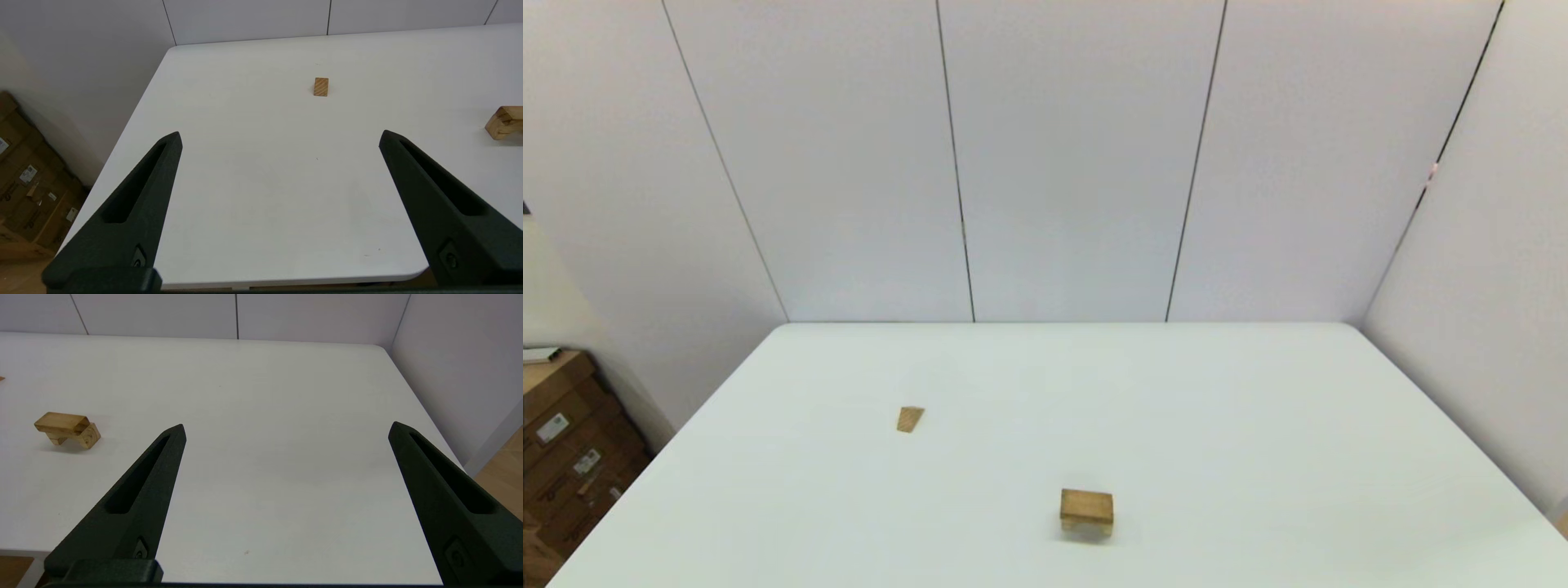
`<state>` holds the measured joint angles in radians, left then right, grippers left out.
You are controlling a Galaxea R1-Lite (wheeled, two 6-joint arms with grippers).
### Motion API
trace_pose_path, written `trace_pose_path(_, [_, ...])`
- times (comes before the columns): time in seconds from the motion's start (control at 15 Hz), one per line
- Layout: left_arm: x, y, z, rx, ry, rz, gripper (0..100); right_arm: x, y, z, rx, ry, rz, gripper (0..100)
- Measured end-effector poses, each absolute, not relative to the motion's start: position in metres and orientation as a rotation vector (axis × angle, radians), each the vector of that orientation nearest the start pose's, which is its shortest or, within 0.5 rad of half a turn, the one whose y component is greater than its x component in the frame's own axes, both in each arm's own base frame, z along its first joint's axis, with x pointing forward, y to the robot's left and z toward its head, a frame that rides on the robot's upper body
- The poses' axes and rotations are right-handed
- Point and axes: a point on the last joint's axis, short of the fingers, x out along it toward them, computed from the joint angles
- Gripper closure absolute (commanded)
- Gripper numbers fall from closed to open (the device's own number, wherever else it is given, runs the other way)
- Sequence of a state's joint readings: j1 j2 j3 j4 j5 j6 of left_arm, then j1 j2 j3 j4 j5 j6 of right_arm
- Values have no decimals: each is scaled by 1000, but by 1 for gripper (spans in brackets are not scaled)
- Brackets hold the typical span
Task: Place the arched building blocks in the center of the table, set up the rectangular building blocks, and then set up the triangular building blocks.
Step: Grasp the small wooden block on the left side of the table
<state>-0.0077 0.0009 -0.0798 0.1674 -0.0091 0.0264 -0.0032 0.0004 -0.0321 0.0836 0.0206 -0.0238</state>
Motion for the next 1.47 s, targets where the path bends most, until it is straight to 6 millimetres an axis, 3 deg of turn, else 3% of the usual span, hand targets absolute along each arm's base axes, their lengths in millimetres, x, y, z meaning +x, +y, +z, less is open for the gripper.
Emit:
trace_pose_path(0.33, [-38, -1, 105, 24, 151, -62, 0, -25, 1, 76, -23, 52, 18, 0])
trace_pose_path(0.67, [-12, -1, 154, 18, 278, -83, 0, -25, 1, 76, -23, 52, 18, 0])
trace_pose_path(0.87, [30, -2, 189, 12, 415, -87, 0, -25, 1, 76, -23, 52, 18, 0])
trace_pose_path(1.07, [89, -3, 213, 6, 549, -90, 0, -25, 1, 76, -23, 52, 18, 0])
trace_pose_path(1.27, [154, -4, 213, -8, 695, -88, 0, -25, 1, 76, -23, 51, 18, 0])
trace_pose_path(1.47, [216, -5, 192, -16, 822, -83, 0, -25, 1, 76, -23, 51, 18, 0])
